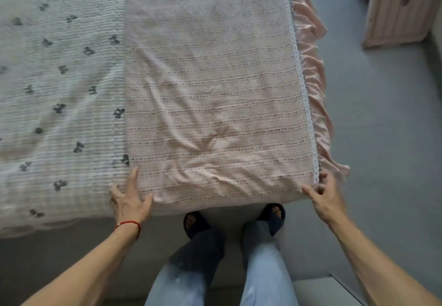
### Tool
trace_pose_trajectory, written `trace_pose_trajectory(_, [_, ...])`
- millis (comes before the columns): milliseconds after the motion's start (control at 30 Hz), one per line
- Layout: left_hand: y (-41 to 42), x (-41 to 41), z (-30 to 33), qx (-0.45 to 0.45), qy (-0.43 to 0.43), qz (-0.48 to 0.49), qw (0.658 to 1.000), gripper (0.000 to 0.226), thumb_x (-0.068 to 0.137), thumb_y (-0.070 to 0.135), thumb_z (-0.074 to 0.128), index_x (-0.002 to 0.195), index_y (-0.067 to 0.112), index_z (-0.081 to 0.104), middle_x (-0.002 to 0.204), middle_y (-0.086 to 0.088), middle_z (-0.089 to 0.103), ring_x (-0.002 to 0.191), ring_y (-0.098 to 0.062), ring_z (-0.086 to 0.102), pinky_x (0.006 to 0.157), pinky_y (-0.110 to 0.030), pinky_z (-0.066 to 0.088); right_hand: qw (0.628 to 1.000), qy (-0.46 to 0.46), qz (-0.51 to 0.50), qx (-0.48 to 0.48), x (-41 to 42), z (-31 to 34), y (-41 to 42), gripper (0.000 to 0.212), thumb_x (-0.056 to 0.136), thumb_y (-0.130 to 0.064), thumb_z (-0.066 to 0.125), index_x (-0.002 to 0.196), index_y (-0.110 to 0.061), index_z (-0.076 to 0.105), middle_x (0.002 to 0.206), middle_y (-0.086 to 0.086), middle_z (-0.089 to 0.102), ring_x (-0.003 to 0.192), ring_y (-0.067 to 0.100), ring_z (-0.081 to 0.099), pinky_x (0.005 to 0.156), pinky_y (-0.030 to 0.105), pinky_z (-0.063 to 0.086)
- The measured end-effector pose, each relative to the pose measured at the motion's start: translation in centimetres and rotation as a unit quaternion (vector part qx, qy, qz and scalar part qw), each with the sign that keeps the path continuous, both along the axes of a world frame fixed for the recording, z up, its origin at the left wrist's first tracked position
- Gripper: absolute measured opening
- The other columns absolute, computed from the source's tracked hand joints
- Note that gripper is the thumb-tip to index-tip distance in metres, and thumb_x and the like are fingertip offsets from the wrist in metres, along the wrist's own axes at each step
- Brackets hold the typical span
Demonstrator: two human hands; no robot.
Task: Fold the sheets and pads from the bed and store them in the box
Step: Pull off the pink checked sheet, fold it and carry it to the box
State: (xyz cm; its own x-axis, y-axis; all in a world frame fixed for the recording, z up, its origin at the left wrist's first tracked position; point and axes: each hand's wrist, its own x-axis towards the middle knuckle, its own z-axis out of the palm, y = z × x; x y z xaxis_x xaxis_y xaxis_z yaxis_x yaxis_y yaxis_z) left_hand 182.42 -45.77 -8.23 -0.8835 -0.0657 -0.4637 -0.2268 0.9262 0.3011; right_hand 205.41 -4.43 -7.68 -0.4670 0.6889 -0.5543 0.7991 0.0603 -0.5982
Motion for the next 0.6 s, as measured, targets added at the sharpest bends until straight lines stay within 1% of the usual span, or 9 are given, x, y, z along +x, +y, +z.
trace_pose_trajectory(100, [-0.9,0.6,-0.4,0.065,0.008,-0.026,0.997,0.069,0.09,0.015,0.069,0.148,0.04,0.041,0.122,-0.016,0.043,0.097,-0.026,0.046,0.103,-0.046,0.042,0.995,0.032,0.052,0.082,0.1,1.8,-1.0,0.052,0.091,-0.011,0.074,0.129,-0.02,0.039,0.098,-0.018,0.057,0.077,0.015,0.061,0.072,0.036,0.048])
trace_pose_trajectory(167, [-0.7,1.3,0.1,0.081,0.026,-0.007,0.996,0.053,0.09,0.011,0.067,0.136,0.033,0.053,0.117,-0.012,0.047,0.092,-0.023,0.049,0.097,-0.044,0.046,0.989,0.037,0.106,0.096,-0.3,1.9,-1.2,0.041,0.092,-0.008,0.07,0.119,-0.03,0.048,0.101,-0.016,0.057,0.071,0.012,0.056,0.065,0.033,0.045])
trace_pose_trajectory(200, [-0.1,1.5,0.0,0.086,0.029,-0.001,0.996,0.045,0.089,0.011,0.067,0.129,0.029,0.059,0.115,-0.011,0.047,0.091,-0.024,0.052,0.096,-0.044,0.049,0.988,0.03,0.123,0.086,-0.1,1.8,-0.5,0.035,0.092,-0.006,0.069,0.107,-0.034,0.054,0.094,-0.017,0.059,0.068,0.01,0.055,0.061,0.031,0.042])
trace_pose_trajectory(267, [-0.4,2.0,0.0,0.077,0.031,0.0,0.997,0.029,0.088,0.014,0.071,0.115,0.023,0.066,0.109,-0.008,0.045,0.091,-0.027,0.054,0.09,-0.046,0.053,0.988,0.022,0.147,0.04,-0.3,1.1,0.1,0.035,0.09,0.0,0.068,0.088,-0.034,0.063,0.081,-0.014,0.064,0.065,0.006,0.055,0.058,0.026,0.044])
trace_pose_trajectory(333, [-0.4,2.5,-0.1,0.077,0.027,-0.015,0.997,0.025,0.088,0.015,0.072,0.112,0.02,0.069,0.108,-0.006,0.043,0.09,-0.027,0.054,0.086,-0.044,0.053,0.986,0.024,0.167,0.008,-0.5,1.3,0.6,0.031,0.088,0.003,0.071,0.087,-0.027,0.069,0.084,-0.012,0.067,0.073,0.003,0.058,0.062,0.011,0.044])
trace_pose_trajectory(433, [-0.3,2.8,0.0,0.085,0.027,0.01,0.996,0.028,0.088,0.015,0.072,0.116,0.018,0.068,0.109,-0.007,0.045,0.086,-0.025,0.055,0.083,-0.035,0.05,0.984,0.022,0.167,-0.052,-0.7,1.5,1.1,0.025,0.087,0.008,0.072,0.089,-0.017,0.074,0.089,-0.009,0.072,0.082,-0.004,0.062,0.068,0.004,0.046])
trace_pose_trajectory(467, [-0.3,2.8,-0.1,0.089,0.02,0.015,0.996,0.029,0.088,0.016,0.072,0.116,0.019,0.067,0.109,-0.007,0.047,0.087,-0.025,0.056,0.084,-0.033,0.048,0.985,0.024,0.157,-0.072,-0.7,1.4,1.3,0.026,0.087,0.009,0.071,0.09,-0.016,0.076,0.092,-0.009,0.073,0.085,-0.002,0.064,0.068,0.004,0.047])
trace_pose_trajectory(533, [-0.4,2.7,0.0,0.103,0.006,0.034,0.994,0.028,0.088,0.018,0.072,0.115,0.021,0.067,0.11,-0.008,0.05,0.088,-0.024,0.058,0.087,-0.033,0.048,0.986,0.038,0.13,-0.1,-0.6,1.3,1.7,0.03,0.086,0.011,0.071,0.089,-0.018,0.079,0.101,-0.003,0.075,0.092,0.014,0.066,0.067,0.006,0.051])
trace_pose_trajectory(600, [-0.5,2.4,0.0,0.118,0.009,0.054,0.991,0.024,0.087,0.018,0.073,0.11,0.023,0.068,0.11,-0.007,0.051,0.086,-0.022,0.057,0.087,-0.032,0.047,0.986,0.056,0.116,-0.105,-0.4,1.4,2.0,0.034,0.085,0.01,0.073,0.088,-0.023,0.081,0.105,-0.001,0.075,0.093,0.018,0.065,0.067,0.008,0.052])
